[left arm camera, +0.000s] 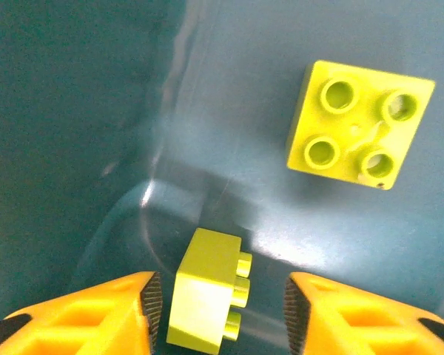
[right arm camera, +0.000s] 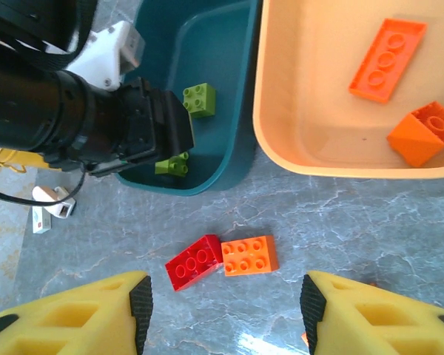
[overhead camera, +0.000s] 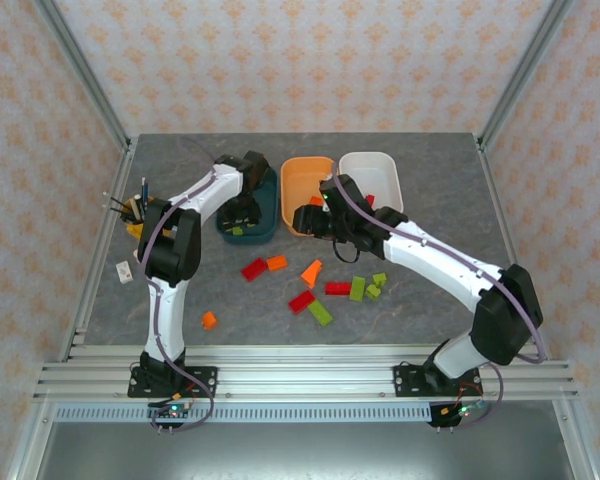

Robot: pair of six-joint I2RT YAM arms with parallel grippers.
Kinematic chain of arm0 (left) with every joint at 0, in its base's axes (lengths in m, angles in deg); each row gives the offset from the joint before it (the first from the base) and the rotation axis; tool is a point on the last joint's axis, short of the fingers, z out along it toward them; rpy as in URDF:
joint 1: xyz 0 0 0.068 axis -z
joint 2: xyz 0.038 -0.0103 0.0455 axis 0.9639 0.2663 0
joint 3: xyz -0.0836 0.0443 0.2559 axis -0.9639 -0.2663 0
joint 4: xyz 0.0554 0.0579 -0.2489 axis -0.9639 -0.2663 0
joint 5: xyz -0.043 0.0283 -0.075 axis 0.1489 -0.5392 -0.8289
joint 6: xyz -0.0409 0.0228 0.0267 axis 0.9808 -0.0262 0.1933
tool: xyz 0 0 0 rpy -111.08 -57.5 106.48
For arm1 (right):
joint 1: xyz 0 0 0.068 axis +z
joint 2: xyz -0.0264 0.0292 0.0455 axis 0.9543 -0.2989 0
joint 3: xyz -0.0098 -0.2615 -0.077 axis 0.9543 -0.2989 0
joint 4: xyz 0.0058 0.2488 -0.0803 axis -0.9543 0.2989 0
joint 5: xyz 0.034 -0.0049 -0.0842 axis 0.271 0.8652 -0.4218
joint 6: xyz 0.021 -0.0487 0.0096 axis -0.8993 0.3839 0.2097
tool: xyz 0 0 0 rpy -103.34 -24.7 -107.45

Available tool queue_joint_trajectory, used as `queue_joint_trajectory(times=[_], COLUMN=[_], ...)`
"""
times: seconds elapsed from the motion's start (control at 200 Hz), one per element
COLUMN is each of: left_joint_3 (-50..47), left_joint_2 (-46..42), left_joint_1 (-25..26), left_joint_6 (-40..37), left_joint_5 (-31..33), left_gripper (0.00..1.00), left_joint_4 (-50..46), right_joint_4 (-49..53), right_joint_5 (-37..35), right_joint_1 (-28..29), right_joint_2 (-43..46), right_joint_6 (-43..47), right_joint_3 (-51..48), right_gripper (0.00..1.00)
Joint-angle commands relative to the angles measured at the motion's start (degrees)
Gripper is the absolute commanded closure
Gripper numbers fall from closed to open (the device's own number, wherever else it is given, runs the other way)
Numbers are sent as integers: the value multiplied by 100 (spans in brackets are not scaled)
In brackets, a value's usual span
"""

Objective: Sort the legos into containers by color

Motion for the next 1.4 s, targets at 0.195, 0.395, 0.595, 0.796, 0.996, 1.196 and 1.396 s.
queue_joint_trajectory(times=[0.195,0.395,0.595,0.796,0.996,1.196,1.396], left_joint_3=[414,-119,-1969,-3776,-4751,-4830,-4697], left_joint_2=[-1309,-2527,-4066,-5428,-6287,-6473,-6393], left_joint_1=[-23,25,684,1699,2109,2157,2181], left_joint_6=[27,-223,-517,-330,178,203,165], left_joint_5=[135,-294,-1269,-1406,-1222,-1113,-1089], left_gripper=[39,32,25,22,21,21,21], left_joint_4=[24,562,1990,2718,2794,2743,2718], right_joint_4=[710,1762,2221,1753,1406,851,499], right_joint_5=[-1128,-1983,-1170,-276,132,257,349], right_joint_1=[-54,-54,-98,-90,-70,-71,-80], right_joint_2=[707,827,590,296,-85,-400,-860], right_joint_6=[-263,-1630,-3863,-5318,-6145,-6688,-6699], right_joint_3=[-39,107,-498,-1290,-1541,-1847,-1712], right_gripper=[42,42,42,39,38,40,51])
